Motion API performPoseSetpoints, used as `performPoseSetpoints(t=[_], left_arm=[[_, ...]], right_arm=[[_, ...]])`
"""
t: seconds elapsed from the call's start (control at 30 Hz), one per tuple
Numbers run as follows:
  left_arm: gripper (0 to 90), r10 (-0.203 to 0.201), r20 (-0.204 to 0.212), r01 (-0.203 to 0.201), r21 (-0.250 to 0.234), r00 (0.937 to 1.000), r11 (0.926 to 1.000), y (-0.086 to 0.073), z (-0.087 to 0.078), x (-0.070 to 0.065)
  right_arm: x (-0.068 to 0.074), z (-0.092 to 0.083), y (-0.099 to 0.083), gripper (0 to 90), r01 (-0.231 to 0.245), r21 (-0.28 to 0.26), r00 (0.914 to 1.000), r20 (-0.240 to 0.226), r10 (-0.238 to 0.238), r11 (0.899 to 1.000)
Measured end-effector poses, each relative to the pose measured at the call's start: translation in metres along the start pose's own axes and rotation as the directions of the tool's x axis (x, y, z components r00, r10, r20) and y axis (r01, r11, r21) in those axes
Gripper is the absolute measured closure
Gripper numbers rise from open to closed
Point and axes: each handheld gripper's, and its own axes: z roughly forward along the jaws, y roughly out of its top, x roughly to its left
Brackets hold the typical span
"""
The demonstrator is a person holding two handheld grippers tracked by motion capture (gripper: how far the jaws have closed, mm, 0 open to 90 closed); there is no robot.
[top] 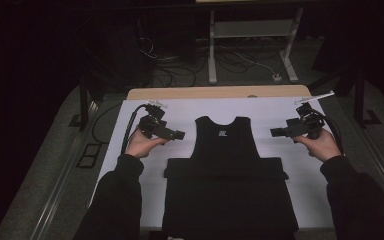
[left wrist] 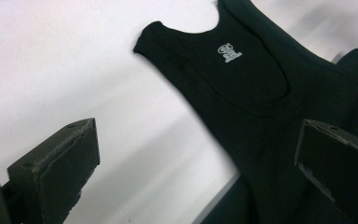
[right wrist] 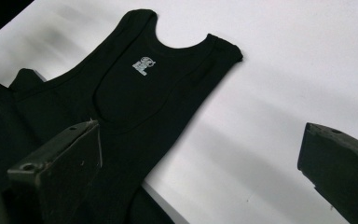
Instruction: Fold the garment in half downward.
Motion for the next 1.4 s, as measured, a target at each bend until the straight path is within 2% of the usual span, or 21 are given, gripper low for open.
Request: performPoseSetpoints(t=[0.3,0.67,0.8,0.9,1.27,1.4], left_arm=[[0.0,-0.011,0.000,0.011,-0.005,0.9999,0.9999,-0.001,0.010,0.005],[0.0,-0.029,0.014,0.029,-0.002,0.9995,0.9996,-0.002,0.025,0.008],[0.0,-0.028,0.021,0.028,0.002,0.9994,0.9996,-0.003,0.029,0.007],[0.0,-0.012,0.024,0.012,0.012,0.9996,0.9999,-0.002,0.032,0.004],[0.0,-0.028,0.031,0.028,0.011,0.9991,0.9996,-0.003,0.046,0.004],[0.0,-0.042,0.049,0.041,0.020,0.9979,0.9990,-0.002,0.056,0.001]], right_arm=[[-0.006,0.011,0.001,0.0,-0.009,-0.001,0.9999,-0.005,0.009,1.000],[-0.011,0.026,0.000,0.0,-0.026,0.021,0.9996,-0.007,0.027,0.999],[-0.013,0.031,-0.002,0.0,-0.032,0.024,0.9994,-0.011,0.032,0.999],[-0.013,0.034,-0.002,0.0,-0.030,0.033,0.9995,-0.012,0.031,0.999],[-0.012,0.049,-0.003,0.0,-0.035,0.047,0.9993,-0.014,0.036,0.998],[-0.010,0.055,-0.003,0.0,-0.034,0.052,0.9993,-0.014,0.035,0.998]])
